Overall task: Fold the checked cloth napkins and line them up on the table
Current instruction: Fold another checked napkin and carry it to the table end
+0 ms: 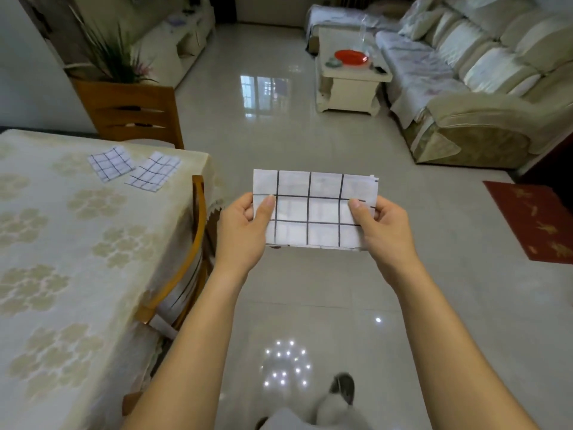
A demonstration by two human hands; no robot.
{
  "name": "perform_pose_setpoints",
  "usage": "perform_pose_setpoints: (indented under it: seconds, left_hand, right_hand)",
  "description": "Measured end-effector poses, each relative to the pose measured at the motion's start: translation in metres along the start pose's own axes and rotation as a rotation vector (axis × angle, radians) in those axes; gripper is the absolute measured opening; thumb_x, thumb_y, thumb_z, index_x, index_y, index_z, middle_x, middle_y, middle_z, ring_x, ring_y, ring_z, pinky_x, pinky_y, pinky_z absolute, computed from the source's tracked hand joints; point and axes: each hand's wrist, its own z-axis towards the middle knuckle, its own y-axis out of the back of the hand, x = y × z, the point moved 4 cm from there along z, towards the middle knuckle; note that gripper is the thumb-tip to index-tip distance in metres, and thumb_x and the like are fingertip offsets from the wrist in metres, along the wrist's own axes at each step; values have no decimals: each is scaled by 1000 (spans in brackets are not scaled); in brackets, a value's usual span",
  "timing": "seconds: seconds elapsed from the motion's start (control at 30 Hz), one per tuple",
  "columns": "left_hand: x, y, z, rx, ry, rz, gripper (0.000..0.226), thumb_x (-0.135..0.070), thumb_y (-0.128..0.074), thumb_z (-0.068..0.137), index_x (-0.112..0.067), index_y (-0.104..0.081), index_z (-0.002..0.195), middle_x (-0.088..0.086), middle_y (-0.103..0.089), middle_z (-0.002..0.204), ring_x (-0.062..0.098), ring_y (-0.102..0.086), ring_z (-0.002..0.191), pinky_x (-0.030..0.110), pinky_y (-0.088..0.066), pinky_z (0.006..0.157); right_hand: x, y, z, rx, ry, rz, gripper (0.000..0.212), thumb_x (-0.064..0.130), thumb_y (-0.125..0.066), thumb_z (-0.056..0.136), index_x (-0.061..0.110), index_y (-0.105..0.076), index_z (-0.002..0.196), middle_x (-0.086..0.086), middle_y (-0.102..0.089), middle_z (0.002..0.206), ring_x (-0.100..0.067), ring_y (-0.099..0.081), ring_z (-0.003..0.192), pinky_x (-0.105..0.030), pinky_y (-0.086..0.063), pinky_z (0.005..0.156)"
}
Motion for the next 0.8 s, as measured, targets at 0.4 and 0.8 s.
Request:
perform_pose_setpoints:
  seconds: [0.4, 0.8]
  left_hand:
    - [-6, -13, 172, -320, 50, 142, 17, -32, -57, 103, -29, -68, 115, -22, -72, 97, -12, -67, 89, 6, -51, 67]
    - [22, -12, 316, -479, 105, 130, 23, -24, -65, 99, -19, -71, 120, -17, -74, 103, -5, -71, 91, 8, -52, 68]
  right_hand:
    - [4, -86, 231, 359, -2, 81, 13, 21, -61, 101, 18, -73, 102, -1, -78, 96, -17, -74, 88, -38, -59, 79]
    - [10, -165, 401, 519, -14, 57, 9, 24, -64, 99, 22, -73, 97, 6, -79, 93, -15, -75, 89, -34, -61, 79]
